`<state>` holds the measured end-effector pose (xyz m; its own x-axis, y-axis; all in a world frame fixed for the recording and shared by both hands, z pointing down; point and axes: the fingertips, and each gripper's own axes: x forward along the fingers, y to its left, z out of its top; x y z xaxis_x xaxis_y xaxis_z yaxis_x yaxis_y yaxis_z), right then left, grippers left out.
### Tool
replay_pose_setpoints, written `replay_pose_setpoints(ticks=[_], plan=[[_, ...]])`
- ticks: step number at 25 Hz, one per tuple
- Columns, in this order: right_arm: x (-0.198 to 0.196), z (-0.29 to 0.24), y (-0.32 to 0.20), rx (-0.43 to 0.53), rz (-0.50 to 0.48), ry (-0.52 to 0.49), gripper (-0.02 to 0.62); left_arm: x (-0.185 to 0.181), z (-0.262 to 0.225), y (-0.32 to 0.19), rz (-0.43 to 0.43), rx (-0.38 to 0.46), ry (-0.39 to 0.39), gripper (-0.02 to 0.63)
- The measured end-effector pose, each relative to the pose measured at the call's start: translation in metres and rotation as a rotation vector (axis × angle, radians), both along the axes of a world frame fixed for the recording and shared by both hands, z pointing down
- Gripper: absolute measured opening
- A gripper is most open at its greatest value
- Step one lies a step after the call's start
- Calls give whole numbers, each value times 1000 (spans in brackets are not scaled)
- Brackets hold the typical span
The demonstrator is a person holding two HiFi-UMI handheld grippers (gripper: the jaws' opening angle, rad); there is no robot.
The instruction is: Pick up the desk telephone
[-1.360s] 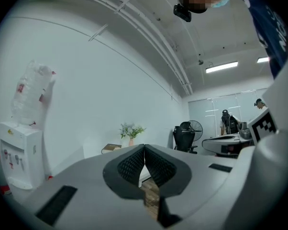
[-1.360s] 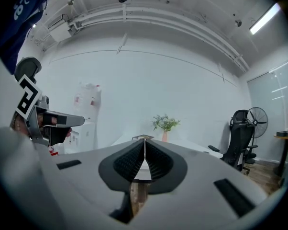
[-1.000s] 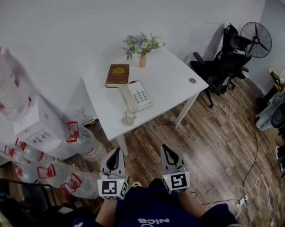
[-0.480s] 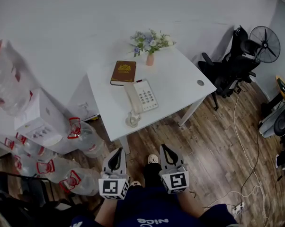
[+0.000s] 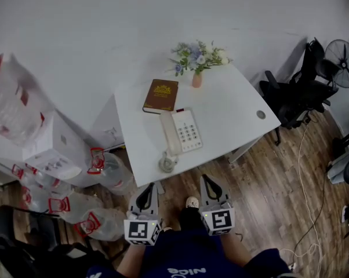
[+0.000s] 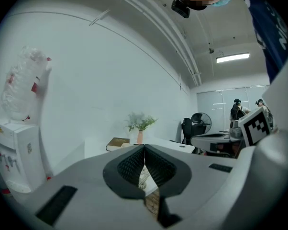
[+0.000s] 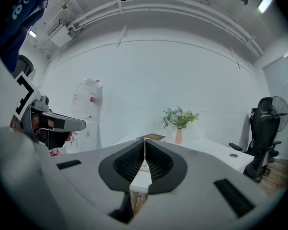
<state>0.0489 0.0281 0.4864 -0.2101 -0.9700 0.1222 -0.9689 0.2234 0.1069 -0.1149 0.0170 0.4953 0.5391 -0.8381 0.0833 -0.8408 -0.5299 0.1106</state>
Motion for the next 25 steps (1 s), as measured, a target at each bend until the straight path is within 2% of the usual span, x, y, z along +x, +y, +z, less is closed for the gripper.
replay_pose_setpoints(ticks=[8,14,21,25], plan=[[39,9,-69,-38,-46,-9,23,31,5,-56,-65,-54,-10,17],[65,8,-110,-45,-107,2,23,53,20,-88,-147,-123,-16,17],[81,15,-136,-73,-192,1,23,84,21,-111,-176,-127,11,17],[84,18,-144,-80,-199,-4,23,89,19,-121,-184,-127,-1,17]])
